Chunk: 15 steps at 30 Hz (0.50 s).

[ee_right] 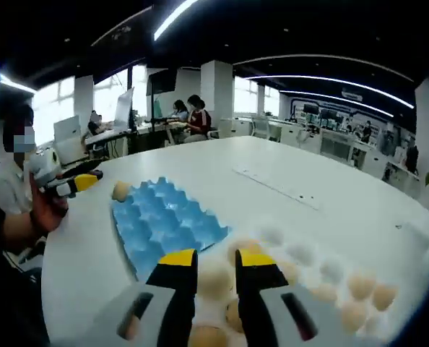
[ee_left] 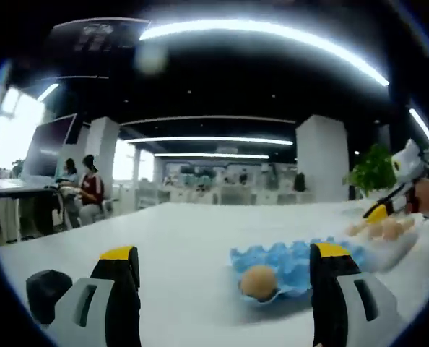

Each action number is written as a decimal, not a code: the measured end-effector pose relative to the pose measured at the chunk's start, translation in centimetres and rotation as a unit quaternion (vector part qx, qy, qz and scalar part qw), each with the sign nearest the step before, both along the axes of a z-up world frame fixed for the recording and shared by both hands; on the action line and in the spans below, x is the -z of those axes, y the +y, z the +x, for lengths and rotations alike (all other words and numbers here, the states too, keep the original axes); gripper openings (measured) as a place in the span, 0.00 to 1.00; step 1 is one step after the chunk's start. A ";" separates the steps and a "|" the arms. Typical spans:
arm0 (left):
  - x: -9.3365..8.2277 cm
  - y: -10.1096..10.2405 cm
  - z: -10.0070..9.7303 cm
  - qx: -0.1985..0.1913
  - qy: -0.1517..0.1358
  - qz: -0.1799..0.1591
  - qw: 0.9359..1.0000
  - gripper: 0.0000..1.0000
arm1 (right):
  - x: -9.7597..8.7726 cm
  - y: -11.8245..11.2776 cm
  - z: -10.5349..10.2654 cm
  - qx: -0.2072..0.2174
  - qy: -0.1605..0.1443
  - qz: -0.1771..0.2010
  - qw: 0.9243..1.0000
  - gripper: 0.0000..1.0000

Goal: Pick up the eggs on the table and place them into the egg tray on the table

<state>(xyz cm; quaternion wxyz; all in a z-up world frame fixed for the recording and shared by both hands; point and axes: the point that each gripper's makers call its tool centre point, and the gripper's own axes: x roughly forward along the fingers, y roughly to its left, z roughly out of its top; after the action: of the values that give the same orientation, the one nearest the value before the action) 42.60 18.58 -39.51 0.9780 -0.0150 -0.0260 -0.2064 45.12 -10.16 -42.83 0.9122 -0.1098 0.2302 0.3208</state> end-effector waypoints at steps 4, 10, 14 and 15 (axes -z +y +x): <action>-0.9 -3.3 -2.4 0.105 -0.029 0.014 0.994 1.00 | 1.4 0.0 -0.2 -0.016 0.019 -0.053 0.998 0.24; -1.3 -4.3 -3.2 0.144 -0.048 0.008 0.988 1.00 | 3.1 0.8 0.1 -0.036 0.052 -0.073 0.995 0.26; -1.1 -4.0 -2.8 0.142 -0.045 0.006 0.989 1.00 | 3.0 0.7 0.2 -0.024 0.065 -0.059 0.996 0.26; -0.9 -3.9 -2.6 0.139 -0.041 0.006 0.989 1.00 | 3.0 0.6 0.2 -0.017 0.067 -0.054 0.996 0.25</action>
<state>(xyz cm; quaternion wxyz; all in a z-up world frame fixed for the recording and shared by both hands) 40.02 14.68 -38.60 0.9381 -0.0045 -0.0623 -0.3407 45.36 -9.51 -45.80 0.8819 -0.1411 0.3058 0.3297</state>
